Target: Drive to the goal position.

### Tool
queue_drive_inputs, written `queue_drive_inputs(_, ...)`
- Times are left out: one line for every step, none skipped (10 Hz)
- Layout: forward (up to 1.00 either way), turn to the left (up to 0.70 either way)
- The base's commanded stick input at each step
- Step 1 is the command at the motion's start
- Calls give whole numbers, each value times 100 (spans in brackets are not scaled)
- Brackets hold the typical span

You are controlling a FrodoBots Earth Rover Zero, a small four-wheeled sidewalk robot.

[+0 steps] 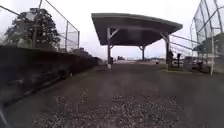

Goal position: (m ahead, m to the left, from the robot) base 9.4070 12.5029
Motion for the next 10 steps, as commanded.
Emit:
queue_drive_inputs(100, 0)
queue_drive_inputs(100, 0)
queue_drive_inputs(100, 0)
queue_drive_inputs(100, 0)
queue_drive_inputs(100, 0)
queue_drive_inputs(100, 0)
queue_drive_inputs(100, 0)
queue_drive_inputs(100, 0)
queue_drive_inputs(100, 21)
queue_drive_inputs(100, 35)
